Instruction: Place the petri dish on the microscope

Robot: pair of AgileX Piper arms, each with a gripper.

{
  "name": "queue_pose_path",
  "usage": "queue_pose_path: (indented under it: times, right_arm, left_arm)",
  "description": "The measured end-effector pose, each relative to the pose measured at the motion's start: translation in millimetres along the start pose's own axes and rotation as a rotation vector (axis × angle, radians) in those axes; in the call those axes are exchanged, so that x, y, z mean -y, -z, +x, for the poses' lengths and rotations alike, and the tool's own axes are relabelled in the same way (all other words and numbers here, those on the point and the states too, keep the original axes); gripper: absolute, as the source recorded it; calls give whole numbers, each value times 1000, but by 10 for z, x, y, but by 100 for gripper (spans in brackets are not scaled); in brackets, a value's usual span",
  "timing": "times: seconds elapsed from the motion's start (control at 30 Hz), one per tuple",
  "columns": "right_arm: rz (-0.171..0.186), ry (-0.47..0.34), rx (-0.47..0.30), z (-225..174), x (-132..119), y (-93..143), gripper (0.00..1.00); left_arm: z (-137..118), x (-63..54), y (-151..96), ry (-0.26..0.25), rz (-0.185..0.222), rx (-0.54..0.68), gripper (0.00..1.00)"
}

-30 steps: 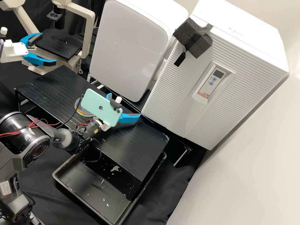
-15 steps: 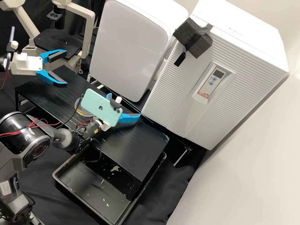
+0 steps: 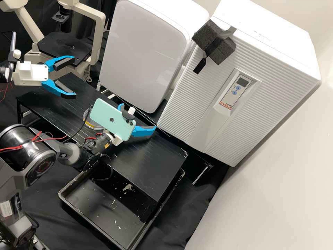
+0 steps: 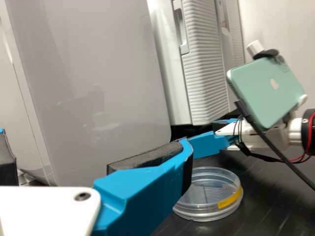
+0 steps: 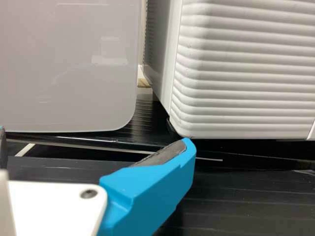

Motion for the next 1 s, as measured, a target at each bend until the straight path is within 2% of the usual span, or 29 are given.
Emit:
queue_pose_path:
  times: [0.13,0.27,0.4,0.57,0.63,0.67,0.9,1.0]
  right_arm:
    - [0,0,0,0,0,0,100]
    - [0,0,0,0,0,0,100]
    - [0,0,0,0,0,0,100]
    - [0,0,0,0,0,0,100]
    - [0,0,0,0,0,0,100]
    - [0,0,0,0,0,0,100]
    - [0,0,0,0,0,0,100]
    - [0,0,0,0,0,0,100]
  left_arm:
    - [12,28,-49,10,-42,29,100]
    - [51,146,-124,44,-74,55,100]
    - [100,254,-177,85,-132,70,100]
    - [165,345,-233,181,-190,129,100]
    - [193,343,-265,217,-186,167,100]
    - [207,339,-269,227,-172,176,100]
    - [349,270,-305,278,-116,179,100]
    - [407,237,-305,285,-121,186,100]
